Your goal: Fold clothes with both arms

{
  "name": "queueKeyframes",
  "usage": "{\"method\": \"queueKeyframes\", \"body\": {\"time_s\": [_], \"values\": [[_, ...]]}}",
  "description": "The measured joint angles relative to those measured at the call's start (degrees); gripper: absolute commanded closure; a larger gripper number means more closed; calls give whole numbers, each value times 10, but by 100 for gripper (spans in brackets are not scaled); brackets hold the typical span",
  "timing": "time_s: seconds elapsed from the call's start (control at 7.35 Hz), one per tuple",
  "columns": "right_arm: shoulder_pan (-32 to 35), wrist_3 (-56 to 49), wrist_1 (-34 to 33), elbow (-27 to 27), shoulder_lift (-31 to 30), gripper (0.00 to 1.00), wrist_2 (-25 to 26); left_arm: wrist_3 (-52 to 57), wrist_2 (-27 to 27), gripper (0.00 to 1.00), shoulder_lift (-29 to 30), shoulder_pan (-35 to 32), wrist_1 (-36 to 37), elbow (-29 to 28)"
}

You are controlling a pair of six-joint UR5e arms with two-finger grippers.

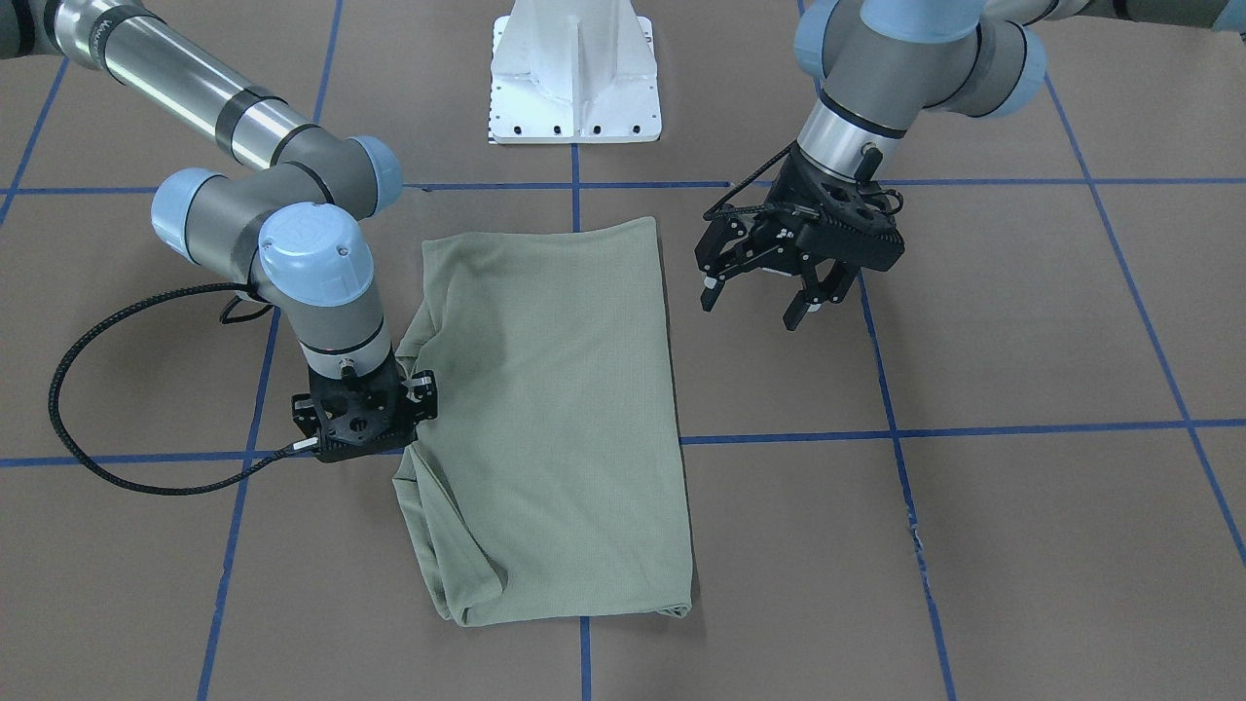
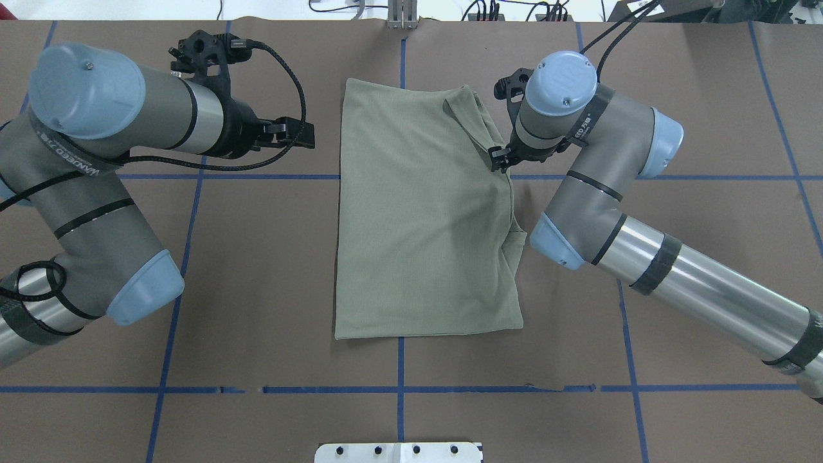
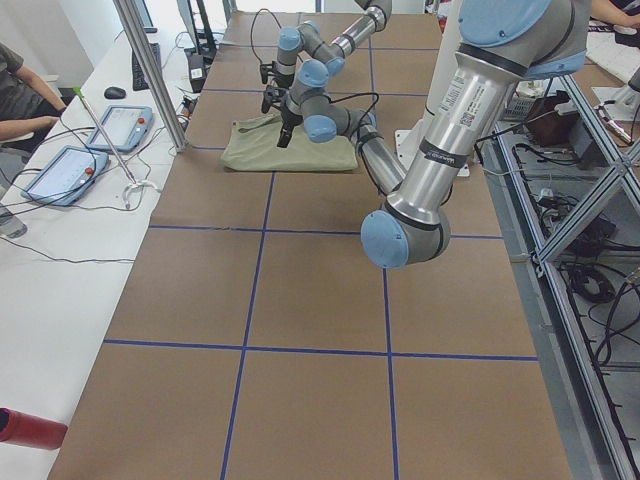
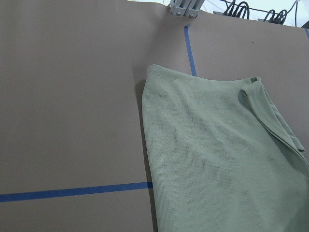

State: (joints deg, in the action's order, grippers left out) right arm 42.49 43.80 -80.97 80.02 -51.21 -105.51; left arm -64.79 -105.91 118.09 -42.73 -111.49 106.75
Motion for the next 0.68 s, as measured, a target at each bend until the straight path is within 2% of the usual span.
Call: {"method": "queueKeyframes", "body": {"time_s": [0.41,0.68], "values": [[2,-1,40,-122,88,0,16,6,0,0,-2,-2,0,5],[2,-16,66,-165,100,0,20,6,0,0,-1,-3,0,6]]}}
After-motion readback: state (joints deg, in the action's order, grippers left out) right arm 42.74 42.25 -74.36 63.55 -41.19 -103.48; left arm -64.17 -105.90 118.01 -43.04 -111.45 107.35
